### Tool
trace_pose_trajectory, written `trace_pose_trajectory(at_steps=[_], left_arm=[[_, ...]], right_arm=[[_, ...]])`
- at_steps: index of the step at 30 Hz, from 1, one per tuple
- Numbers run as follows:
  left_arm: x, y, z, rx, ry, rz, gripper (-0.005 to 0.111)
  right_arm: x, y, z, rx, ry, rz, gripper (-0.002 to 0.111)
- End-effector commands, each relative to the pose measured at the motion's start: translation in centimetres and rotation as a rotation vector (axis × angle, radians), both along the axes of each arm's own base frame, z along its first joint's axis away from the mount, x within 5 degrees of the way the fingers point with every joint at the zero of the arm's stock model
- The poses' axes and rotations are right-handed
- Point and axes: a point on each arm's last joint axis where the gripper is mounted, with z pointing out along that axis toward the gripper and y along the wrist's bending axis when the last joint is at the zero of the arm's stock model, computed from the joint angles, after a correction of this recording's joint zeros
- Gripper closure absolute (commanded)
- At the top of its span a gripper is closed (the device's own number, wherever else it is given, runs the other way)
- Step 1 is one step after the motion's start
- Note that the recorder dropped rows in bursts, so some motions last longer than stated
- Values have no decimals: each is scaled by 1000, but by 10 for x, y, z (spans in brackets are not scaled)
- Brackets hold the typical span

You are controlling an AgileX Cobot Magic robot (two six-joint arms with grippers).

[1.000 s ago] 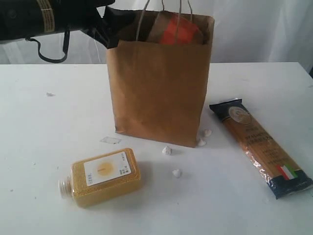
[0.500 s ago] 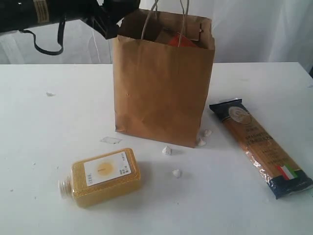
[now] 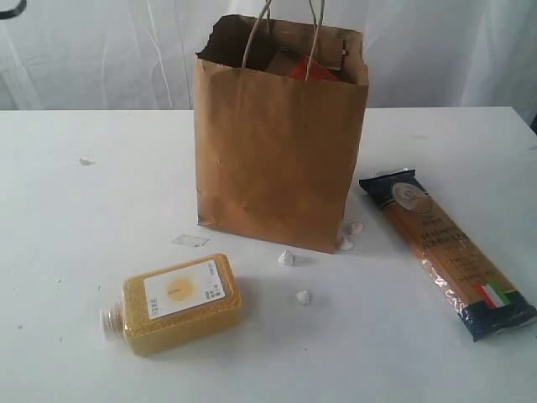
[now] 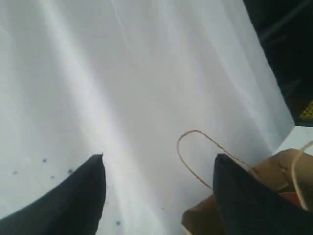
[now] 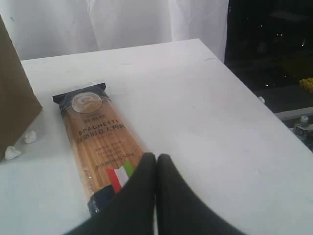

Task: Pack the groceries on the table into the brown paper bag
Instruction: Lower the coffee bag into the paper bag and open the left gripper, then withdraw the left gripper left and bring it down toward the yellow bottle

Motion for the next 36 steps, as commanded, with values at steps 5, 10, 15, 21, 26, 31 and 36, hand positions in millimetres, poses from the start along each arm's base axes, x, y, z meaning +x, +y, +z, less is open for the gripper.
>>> trace_pose_trajectory(at_steps=[5,10,15,21,26,31,36], left_arm=[[-18,45,10,-99,107,390,57],[-16,78,-33,-76,281,766,90],[-32,102,-109,-74,669,1084,107],[-43,92,-169,57,764,915,107],[-52,80,-198,106,799,725,107],[-66,74,-216,125,816,599,107],[-86,79,-197,73,715,551,107]], right_arm=[[0,0,1,-5,-8,0,108],[0,0,1,-5,-8,0,108],[0,0,1,-5,-8,0,108],[0,0,1,-5,-8,0,108],[0,0,1,-5,-8,0,108],[0,0,1,-5,-8,0,108],[0,0,1,-5,-8,0,108]])
